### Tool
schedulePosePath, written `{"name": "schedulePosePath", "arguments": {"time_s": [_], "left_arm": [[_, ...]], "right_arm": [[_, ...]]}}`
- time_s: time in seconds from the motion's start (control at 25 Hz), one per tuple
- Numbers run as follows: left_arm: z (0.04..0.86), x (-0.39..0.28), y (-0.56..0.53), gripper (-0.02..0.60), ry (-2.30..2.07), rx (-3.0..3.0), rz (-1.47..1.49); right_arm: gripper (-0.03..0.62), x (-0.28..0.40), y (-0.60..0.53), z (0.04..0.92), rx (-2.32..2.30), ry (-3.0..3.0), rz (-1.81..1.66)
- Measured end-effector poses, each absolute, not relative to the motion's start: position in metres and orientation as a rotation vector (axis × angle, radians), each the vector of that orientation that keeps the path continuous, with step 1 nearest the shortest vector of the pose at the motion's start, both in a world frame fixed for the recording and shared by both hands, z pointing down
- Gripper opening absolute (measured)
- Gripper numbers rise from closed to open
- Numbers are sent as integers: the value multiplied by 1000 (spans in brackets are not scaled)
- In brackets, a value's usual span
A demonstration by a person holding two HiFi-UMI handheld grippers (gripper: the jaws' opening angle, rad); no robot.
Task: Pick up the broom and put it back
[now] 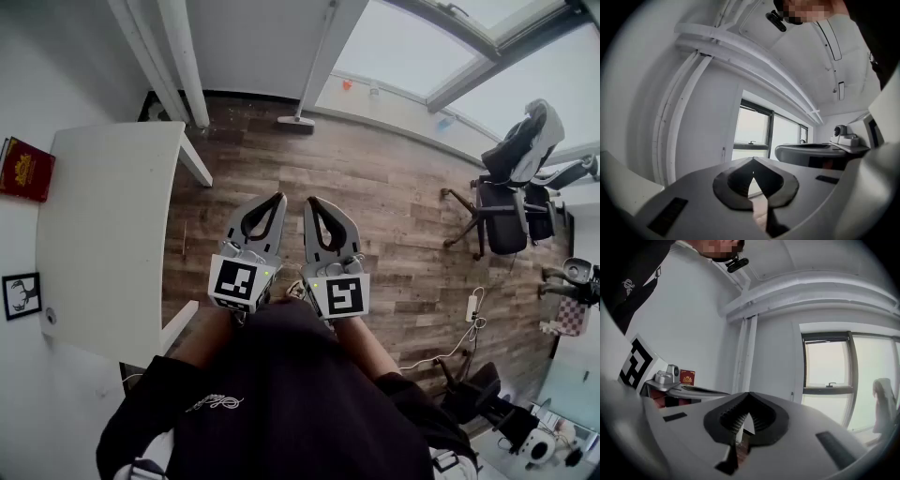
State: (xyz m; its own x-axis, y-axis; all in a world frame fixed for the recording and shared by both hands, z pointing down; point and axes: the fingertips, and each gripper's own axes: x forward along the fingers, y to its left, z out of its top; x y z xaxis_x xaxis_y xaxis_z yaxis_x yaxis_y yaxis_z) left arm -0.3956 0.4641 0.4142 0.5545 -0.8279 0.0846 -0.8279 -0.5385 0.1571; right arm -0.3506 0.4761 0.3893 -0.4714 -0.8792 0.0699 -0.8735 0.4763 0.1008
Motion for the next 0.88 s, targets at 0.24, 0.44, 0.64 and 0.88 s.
{"name": "schedulePosePath", "arguments": {"time_s": [0.24,0.44,0.64,0.88], "left_arm": [[426,-419,439,2,-1381,2612,-15],[440,-421,415,2,-1378,2578,2],[455,-407,369,2,-1413,2547,48],[459,-380,294,2,-1489,2516,144]], "right_arm": [[21,-377,452,397,1573,-2608,-80],[21,-373,425,413,1578,-2574,-60],[21,-356,368,426,1551,-2626,-47],[21,-338,279,426,1485,-2739,5]]}}
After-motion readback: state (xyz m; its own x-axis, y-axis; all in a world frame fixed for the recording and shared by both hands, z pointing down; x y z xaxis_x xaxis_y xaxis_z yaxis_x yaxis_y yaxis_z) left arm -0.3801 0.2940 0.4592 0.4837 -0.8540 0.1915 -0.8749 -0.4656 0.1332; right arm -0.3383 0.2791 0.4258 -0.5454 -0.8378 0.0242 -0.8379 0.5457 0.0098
